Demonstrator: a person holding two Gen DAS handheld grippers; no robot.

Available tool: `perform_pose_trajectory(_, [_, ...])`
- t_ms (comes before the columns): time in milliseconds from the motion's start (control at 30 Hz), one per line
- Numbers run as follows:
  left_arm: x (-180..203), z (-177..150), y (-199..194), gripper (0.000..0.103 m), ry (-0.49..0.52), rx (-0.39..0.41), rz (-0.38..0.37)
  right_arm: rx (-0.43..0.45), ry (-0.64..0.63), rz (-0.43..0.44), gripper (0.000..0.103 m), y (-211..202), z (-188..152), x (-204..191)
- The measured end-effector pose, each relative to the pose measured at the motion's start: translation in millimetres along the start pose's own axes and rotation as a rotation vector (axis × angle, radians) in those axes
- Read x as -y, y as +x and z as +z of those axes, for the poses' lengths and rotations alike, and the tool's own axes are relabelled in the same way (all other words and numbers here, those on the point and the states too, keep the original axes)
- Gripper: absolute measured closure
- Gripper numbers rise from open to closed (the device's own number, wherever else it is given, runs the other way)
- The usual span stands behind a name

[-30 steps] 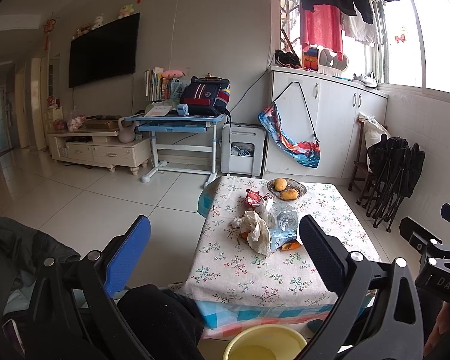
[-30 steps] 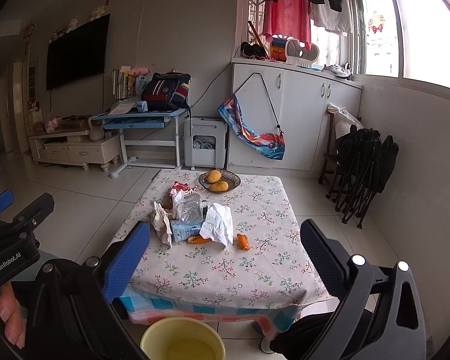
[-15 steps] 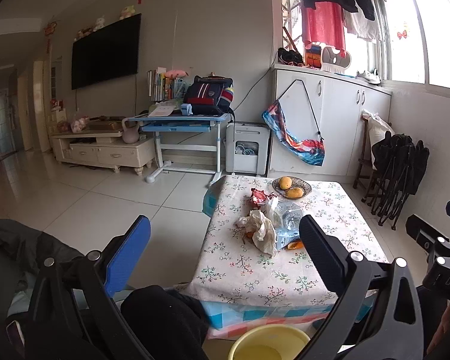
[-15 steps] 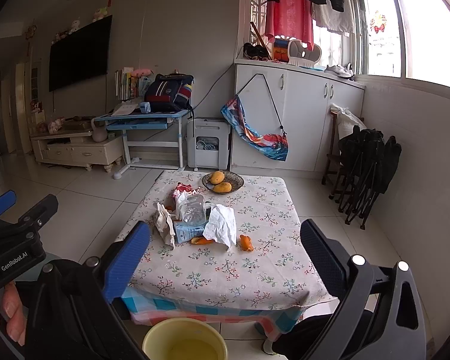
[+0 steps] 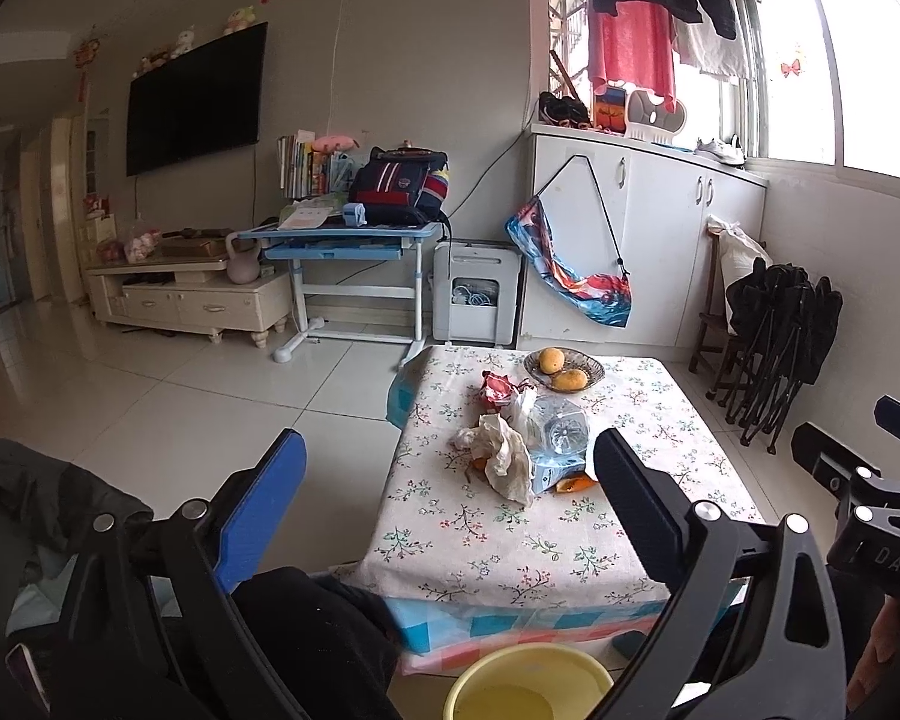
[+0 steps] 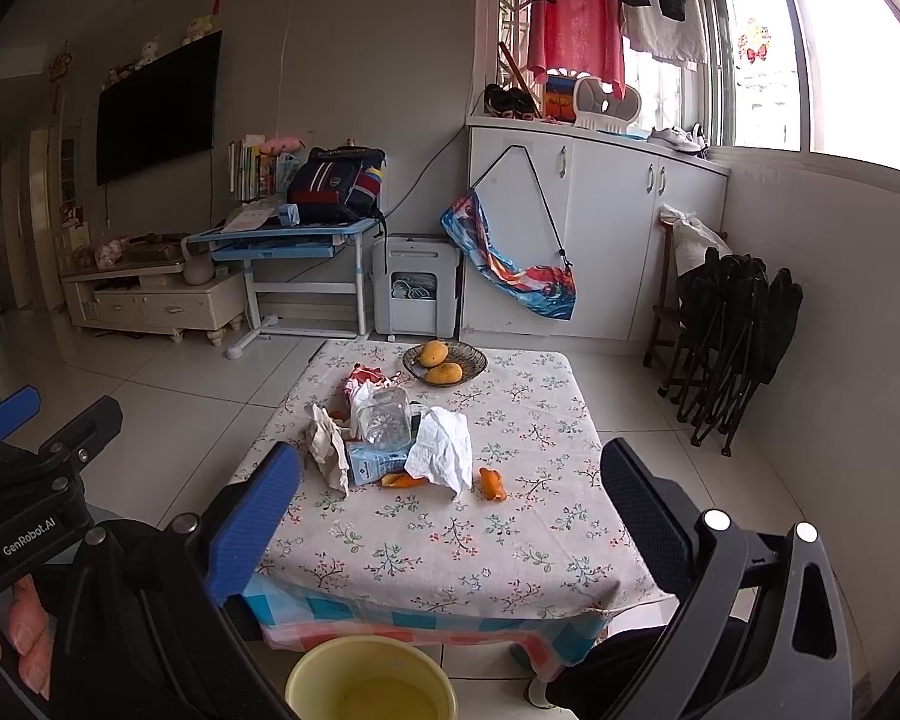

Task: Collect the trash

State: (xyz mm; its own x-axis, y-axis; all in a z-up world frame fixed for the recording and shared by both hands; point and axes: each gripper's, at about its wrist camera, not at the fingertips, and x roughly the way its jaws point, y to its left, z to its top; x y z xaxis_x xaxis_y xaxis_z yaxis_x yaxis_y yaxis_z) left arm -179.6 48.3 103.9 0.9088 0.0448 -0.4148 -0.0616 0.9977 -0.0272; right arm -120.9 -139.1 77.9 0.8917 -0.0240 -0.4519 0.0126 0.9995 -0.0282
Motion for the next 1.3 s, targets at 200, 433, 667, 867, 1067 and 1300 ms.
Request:
perform_pose_trajectory(200, [0, -1, 3, 0.009, 0.000, -0.001, -0.001, -0.012, 0.004, 0.002, 0.007, 3, 0, 4])
perform_pose_trajectory(433, [2, -2, 10, 0.008, 0.008, -0.013, -0.008, -0.029, 0.006, 0.008, 0.007, 13, -1, 8])
perform_pose_trajectory(667, [9, -11, 40, 0.008, 0.034, -0.065, -0.027, -0.082, 0.006, 0.051, 0.007, 46, -20, 29])
perform_pose_trajectory(867, [13, -25, 80, 0.008, 0.040, -0.132, -0.027, -0.153, 0.038, 0.056, 0.007, 84, -39, 50])
perform_pose_trajectory(1067, [18, -30, 123, 0.008, 0.028, -0.168, -0.044, -0.222, 0.070, 0.069, 0.007, 121, -53, 62])
perform_pose_trajectory(1300, [41, -32, 190, 0.008, 0.072, -0.188, -0.054, -0.275, 0.079, 0.111, 0.007, 159, -60, 65])
